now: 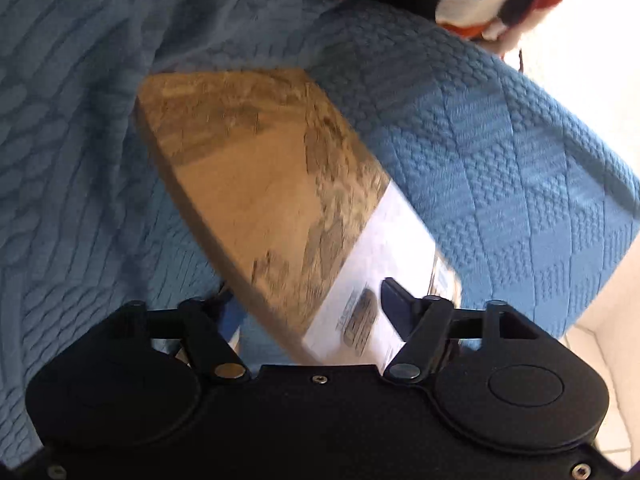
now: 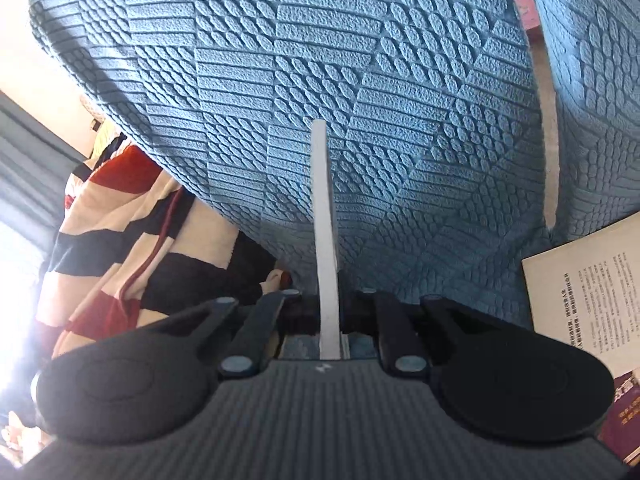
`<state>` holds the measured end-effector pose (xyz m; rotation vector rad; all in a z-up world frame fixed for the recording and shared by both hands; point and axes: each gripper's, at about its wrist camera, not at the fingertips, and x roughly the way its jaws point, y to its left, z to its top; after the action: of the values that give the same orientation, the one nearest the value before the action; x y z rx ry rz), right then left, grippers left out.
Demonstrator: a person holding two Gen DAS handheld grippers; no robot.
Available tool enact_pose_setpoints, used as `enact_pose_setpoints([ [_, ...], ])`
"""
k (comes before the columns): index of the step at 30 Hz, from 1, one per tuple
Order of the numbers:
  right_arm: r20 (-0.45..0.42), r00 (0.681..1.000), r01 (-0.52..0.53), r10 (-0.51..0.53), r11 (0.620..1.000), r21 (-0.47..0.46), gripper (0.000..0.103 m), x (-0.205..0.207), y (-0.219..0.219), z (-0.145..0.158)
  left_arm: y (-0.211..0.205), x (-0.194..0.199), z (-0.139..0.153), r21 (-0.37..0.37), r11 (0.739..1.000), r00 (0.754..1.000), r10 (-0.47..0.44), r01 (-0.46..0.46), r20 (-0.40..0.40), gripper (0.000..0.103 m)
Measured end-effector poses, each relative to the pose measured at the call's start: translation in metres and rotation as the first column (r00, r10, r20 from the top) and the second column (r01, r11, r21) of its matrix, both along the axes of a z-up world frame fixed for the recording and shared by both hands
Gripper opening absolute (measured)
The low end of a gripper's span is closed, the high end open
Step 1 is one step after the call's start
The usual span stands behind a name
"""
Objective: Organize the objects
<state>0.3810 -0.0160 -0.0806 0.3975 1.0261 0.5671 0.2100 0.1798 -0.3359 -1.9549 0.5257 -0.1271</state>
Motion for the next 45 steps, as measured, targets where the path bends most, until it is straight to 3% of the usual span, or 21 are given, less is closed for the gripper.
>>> enact_pose_setpoints([
  [3,0.055,0.998,-0.027,0.029,0.999,-0.036,0.010,-0.006,-0.002,0.006,0.006,0.002,0.007,0.059,0.998,1.000,0.006,-0.004,-0.030,0.040],
  [7,0.131,0.989,-0.056,0.066,0.995,-0.079,0.010,-0.021,-0.009,0.016,0.019,0.006,0.029,0.185,0.982,0.999,-0.031,0.036,-0.029,0.028],
  [11,0.182,0.981,-0.055,0.071,0.994,-0.091,0.011,-0.045,-0.026,0.025,0.028,0.003,0.049,0.241,0.969,0.998,-0.057,0.054,0.006,0.016],
  [13,0.196,0.978,-0.057,0.073,0.995,-0.087,0.012,-0.058,-0.034,0.028,0.033,0.001,0.063,0.304,0.950,0.997,-0.079,0.068,0.025,0.016],
  [17,0.224,0.973,-0.046,0.061,0.996,-0.071,0.014,-0.090,-0.049,0.032,0.035,-0.003,0.091,0.446,0.887,0.988,-0.153,0.121,0.037,0.016],
  [24,0.244,0.970,-0.008,0.019,0.999,-0.044,0.016,-0.141,-0.067,0.022,0.027,-0.020,0.117,0.600,0.783,0.976,-0.219,0.167,0.015,0.016],
  [28,0.235,0.972,0.014,-0.009,1.000,-0.018,0.017,-0.165,-0.073,0.005,0.022,-0.028,0.119,0.643,0.738,0.969,-0.245,0.204,-0.027,0.015],
  [34,0.247,0.969,0.035,-0.021,0.998,-0.053,0.020,-0.202,-0.070,-0.024,0.015,-0.034,0.114,0.691,0.664,0.953,-0.271,0.286,-0.135,0.014],
  [41,0.164,0.986,0.012,-0.008,1.000,-0.019,0.023,-0.218,-0.070,-0.064,0.007,-0.032,0.101,0.701,0.573,0.905,-0.287,0.425,-0.313,0.011],
  [43,0.168,0.986,0.006,-0.003,1.000,-0.017,0.023,-0.225,-0.068,-0.068,0.006,-0.033,0.099,0.704,0.559,0.899,-0.287,0.438,-0.331,0.011],
  [45,0.155,0.988,-0.005,0.006,1.000,-0.010,0.023,-0.227,-0.065,-0.071,0.006,-0.034,0.096,0.695,0.562,0.894,-0.284,0.447,-0.346,0.011],
])
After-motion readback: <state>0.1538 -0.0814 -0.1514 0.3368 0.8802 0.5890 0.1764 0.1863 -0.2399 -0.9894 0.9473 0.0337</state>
